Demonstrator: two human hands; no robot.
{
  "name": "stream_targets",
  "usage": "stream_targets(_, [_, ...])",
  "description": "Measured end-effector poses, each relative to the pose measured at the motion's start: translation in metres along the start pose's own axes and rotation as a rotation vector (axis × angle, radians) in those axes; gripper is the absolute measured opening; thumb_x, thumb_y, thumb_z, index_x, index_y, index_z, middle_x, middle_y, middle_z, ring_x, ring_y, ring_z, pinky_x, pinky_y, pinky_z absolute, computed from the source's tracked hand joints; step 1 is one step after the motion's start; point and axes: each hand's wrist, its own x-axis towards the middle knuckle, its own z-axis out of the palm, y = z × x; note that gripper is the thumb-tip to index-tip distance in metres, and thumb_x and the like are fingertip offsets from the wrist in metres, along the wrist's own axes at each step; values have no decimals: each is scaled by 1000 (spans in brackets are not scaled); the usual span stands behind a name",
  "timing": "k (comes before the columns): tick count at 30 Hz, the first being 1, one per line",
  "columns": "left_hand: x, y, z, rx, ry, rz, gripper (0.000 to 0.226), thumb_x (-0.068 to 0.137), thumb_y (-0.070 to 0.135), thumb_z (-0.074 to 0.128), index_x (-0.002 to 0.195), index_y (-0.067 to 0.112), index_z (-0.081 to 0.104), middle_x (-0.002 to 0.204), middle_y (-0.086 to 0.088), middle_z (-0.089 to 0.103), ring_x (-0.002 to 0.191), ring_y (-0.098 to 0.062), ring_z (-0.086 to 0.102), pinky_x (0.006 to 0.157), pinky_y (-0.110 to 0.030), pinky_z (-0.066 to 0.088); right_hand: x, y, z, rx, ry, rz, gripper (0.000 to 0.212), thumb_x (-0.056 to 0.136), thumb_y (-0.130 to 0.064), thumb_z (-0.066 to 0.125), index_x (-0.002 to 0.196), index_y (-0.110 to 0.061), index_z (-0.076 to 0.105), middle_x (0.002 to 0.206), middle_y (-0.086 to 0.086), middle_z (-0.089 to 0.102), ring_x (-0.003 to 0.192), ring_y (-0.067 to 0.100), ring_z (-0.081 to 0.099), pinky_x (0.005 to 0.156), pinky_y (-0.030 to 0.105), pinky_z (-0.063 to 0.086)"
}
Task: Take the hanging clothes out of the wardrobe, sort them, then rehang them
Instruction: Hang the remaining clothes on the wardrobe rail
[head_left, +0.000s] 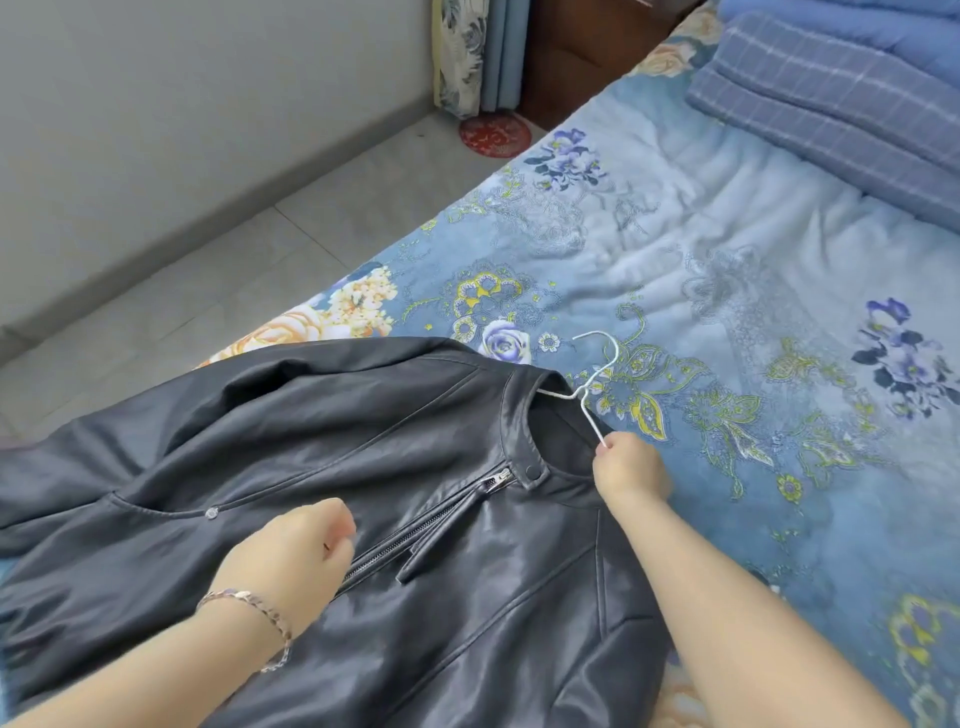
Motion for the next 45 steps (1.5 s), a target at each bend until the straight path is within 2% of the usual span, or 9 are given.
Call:
stream_targets(5, [10,5,-16,55,3,36,20,94,25,40,107,25,55,110,7,62,103,-18,58,87,-28,47,-7,19,-4,-67,-38,164,32,89,-22,49,115,-8,63,137,10,40,126,29,37,101,36,36])
stream_targets(8, [13,3,-23,49,24,31,20,93,24,40,106,25,55,106,6,62,99,-19,59,84,-27,47,0,14,-13,207,-189,183,17,85,-20,52,75,-8,59,98,12,60,94,31,54,77,31,44])
stream_targets(11, [7,0,-27,11,52,15,16,93,23,42,100,26,56,99,5,64,93,-19,59,81,-27,47,-4,8,-23,219,-158,28,41,87,-34,55,56,-12,38,64,6,48,71,27,48,59,30,33])
stream_targets(23, [-106,-19,-124,32,139,42,9,93,28,40,86,31,46,81,13,51,87,-14,53,78,-23,41,-171,-54,-115,329,150,-424,55,95,-35,48,51,-15,23,47,0,30,56,23,32,49,34,20])
stream_targets(27, [-173,-35,-183,30,233,-3,12,92,25,40,83,26,49,92,9,60,95,-18,59,82,-24,46,-259,-70,-166,355,24,-668,28,97,-38,43,73,-25,51,49,-9,50,61,16,46,56,24,32])
stream_targets(30, [-239,-52,-224,3,298,-45,13,93,24,39,85,27,49,92,7,59,94,-20,60,78,-25,45,-330,-86,-198,487,-178,-817,18,98,-31,44,107,-32,60,85,-20,64,86,5,58,75,8,38])
stream_targets(36, [-403,-108,-281,-140,459,-155,20,89,23,45,70,28,48,83,3,65,86,-24,63,75,-28,50,-493,-100,-253,582,-361,-990,29,92,0,41,69,-17,47,51,-9,39,55,12,35,59,24,34])
stream_targets(41, [-550,-158,-297,-238,605,-205,20,87,18,48,71,28,56,85,0,69,77,-24,64,62,-27,48,-642,-85,-278,627,-256,-1046,50,87,-33,55,50,-19,25,48,-5,26,48,14,24,56,32,21])
stream_targets(45, [-650,-187,-290,-258,693,-268,25,85,17,51,64,30,51,92,-2,69,90,-24,62,78,-29,50,-748,-66,-299,430,-110,-1107,61,96,-47,37,46,-15,22,48,0,30,46,17,29,53,32,24])
